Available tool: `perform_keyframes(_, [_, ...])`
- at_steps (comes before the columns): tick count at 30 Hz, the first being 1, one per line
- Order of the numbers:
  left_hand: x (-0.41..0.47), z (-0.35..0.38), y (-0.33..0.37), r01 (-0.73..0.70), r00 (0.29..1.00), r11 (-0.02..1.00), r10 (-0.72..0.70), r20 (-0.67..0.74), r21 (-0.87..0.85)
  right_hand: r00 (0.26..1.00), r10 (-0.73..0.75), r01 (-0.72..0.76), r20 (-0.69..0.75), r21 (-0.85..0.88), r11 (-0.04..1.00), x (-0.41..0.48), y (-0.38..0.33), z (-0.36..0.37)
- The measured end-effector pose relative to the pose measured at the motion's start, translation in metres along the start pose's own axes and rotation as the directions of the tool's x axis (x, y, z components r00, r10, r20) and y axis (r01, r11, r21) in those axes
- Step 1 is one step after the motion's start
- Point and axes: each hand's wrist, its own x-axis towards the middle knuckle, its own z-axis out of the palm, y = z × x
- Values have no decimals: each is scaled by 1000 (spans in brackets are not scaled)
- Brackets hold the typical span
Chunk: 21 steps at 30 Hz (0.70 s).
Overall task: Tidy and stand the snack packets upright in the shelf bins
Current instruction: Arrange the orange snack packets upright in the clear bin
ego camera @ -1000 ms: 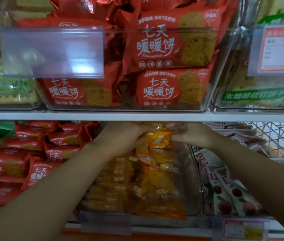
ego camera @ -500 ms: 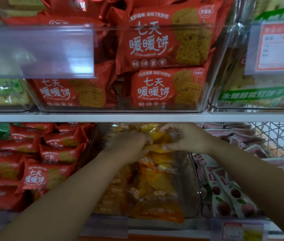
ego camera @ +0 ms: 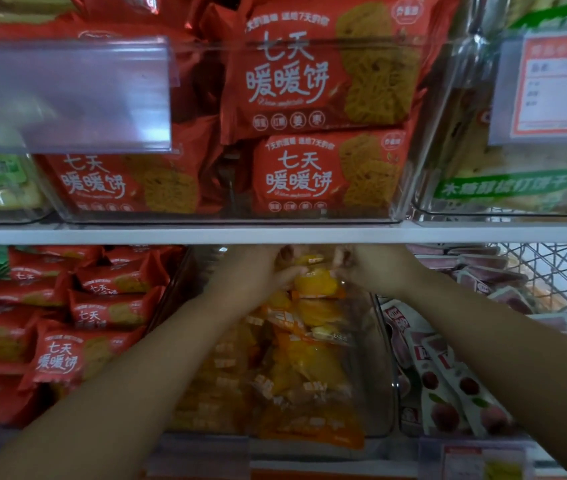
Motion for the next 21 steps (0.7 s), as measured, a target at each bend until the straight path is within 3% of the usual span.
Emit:
perform_keyframes(2, [-8, -11, -2, -2, 969, 998, 17, 247, -61, 1000, 5, -5, 5, -14, 1000, 6, -3, 3])
perform_keyframes(3, [-11, -13, 0, 12, 916, 1000, -1, 400, -26, 1000, 22, -22, 9, -6, 1000, 8, -4, 5])
perform_keyframes(6, [-13, -1, 0, -86, 770, 967, -89, 632, 240, 999, 39, -37, -24, 85, 996, 8, -4, 8])
perform_keyframes(8, [-9, 12, 1, -160, 750, 927, -108, 652, 338, 998, 65, -61, -18, 164, 985, 7, -3, 7])
perform_keyframes(11, [-2, 25, 6, -241, 740, 879, -107, 664, 411, 988, 126, -138, 89, 147, 979, 5, -5, 4])
perform_keyframes(13, [1, 32, 10, -265, 715, 863, -124, 689, 430, 994, 110, -108, 3, 212, 971, 9, -2, 6])
perform_keyframes(17, [11, 38, 15, -136, 637, 924, -194, 746, 357, 994, 106, -102, -12, 186, 977, 7, -2, 7])
perform_keyframes(21, [16, 29, 17, -53, 632, 961, -177, 755, 270, 995, 86, -74, -53, 206, 976, 8, 0, 9])
